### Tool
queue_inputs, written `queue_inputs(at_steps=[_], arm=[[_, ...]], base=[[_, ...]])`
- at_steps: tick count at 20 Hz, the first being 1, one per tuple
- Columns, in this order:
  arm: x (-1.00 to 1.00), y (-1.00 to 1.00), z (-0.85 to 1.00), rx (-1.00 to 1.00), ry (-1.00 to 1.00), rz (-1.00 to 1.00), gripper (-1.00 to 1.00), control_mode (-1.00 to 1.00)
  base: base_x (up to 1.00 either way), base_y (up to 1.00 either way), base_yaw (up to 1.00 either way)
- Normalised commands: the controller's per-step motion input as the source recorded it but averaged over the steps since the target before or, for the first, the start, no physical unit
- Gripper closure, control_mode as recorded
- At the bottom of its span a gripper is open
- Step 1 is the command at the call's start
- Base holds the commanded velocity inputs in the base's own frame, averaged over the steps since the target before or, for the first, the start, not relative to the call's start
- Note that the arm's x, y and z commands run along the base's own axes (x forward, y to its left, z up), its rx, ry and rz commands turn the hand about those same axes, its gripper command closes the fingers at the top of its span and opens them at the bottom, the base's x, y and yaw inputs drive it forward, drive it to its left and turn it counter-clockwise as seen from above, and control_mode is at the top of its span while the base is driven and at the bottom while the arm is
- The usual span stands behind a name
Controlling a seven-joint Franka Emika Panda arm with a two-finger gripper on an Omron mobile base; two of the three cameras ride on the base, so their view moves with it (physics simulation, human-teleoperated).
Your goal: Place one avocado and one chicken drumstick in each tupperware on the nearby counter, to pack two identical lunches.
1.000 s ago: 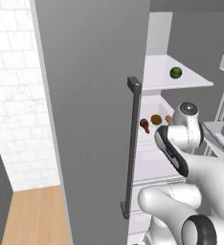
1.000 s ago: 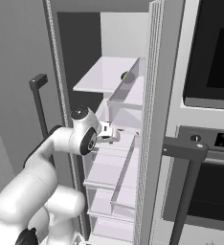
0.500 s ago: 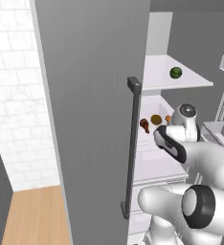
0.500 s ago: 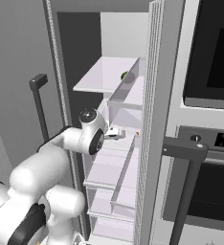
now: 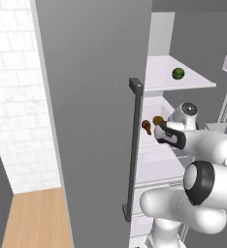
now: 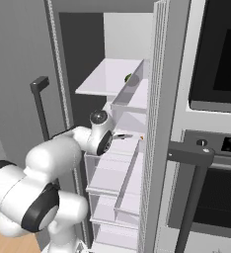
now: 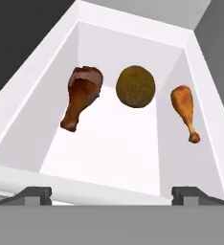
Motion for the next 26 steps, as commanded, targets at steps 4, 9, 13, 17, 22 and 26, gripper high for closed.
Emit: queue_inputs(at_steps=[4, 9, 13, 17, 22, 26], arm=[[0.23, -0.13, 0.0, 0.0, -0.05, 0.11, -1.0, -1.0], [0.35, -0.05, 0.0, 0.0, -0.02, 0.05, -1.0, -1.0], [0.36, 0.0, 0.0, 0.0, -0.01, 0.03, -1.0, -1.0], [0.41, -0.02, 0.0, 0.0, 0.0, 0.03, -1.0, -1.0], [0.24, -0.15, -0.09, 0.0, 0.0, 0.03, -1.0, -1.0], [0.31, -0.03, -0.21, 0.0, 0.0, 0.02, -1.0, -1.0]], base=[[0.0, 0.0, 0.0], [0.0, 0.0, 0.0], [0.0, 0.0, 0.0], [0.0, 0.0, 0.0], [0.0, 0.0, 0.0], [0.0, 0.0, 0.0]])
